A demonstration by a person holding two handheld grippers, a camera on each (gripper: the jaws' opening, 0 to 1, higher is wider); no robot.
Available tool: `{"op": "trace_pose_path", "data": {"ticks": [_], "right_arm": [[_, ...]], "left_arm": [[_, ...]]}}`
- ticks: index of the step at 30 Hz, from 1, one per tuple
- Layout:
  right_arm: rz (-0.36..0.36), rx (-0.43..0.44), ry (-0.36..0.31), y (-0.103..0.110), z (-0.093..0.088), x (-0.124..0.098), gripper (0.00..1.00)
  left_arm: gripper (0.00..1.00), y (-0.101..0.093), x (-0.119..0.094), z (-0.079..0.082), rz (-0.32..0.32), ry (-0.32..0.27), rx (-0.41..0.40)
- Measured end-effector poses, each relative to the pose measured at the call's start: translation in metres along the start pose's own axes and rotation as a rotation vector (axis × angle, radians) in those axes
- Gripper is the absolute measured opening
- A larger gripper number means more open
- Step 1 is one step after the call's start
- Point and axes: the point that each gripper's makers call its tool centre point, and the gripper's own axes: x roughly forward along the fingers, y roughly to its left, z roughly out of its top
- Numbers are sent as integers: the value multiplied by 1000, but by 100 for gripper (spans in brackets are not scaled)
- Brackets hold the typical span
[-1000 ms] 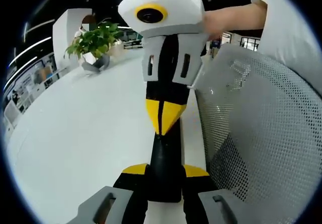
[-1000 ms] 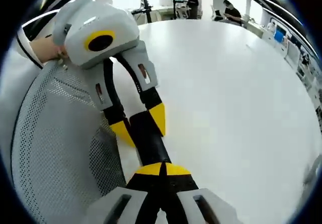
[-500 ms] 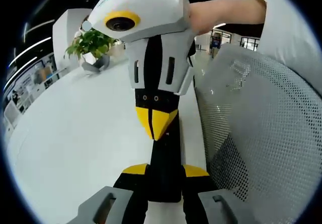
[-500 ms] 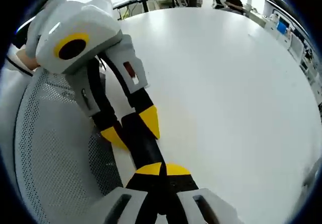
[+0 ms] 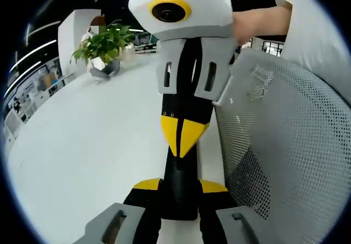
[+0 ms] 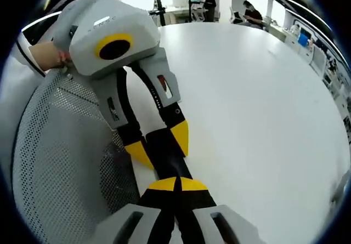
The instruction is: Press the specified remote control buttons in sequence, fully releasing each button before pressing the next.
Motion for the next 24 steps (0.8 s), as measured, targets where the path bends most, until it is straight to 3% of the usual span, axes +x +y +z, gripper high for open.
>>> {"op": "trace_pose_path", "data": {"ticks": [2,4,7,10,13,16,20,24], "right_arm": [[6,-24,13,1,-1,1,0],[-2,-124,34,1,-1,1,0],[-58,-233,64,2,-1,2,0],[-108,-276,69,4,-2,3,0],[-137,-265,51,2,-1,3,0],[-124,-188,26,0,0,3,0],[-110,-175,3,0,-1,1,0],[-63,-40,-43,1,7,-1,0]], "left_arm": [[24,0,0,0,-1,-1,-2],[24,0,0,0,-1,-1,-4],[24,0,0,0,-1,-1,-6],[24,0,0,0,-2,-1,-5],[24,0,0,0,-3,0,-5],[24,0,0,0,-2,-1,-7],[24,0,0,0,-2,-1,-8],[24,-1,0,0,-3,-3,-14]]}}
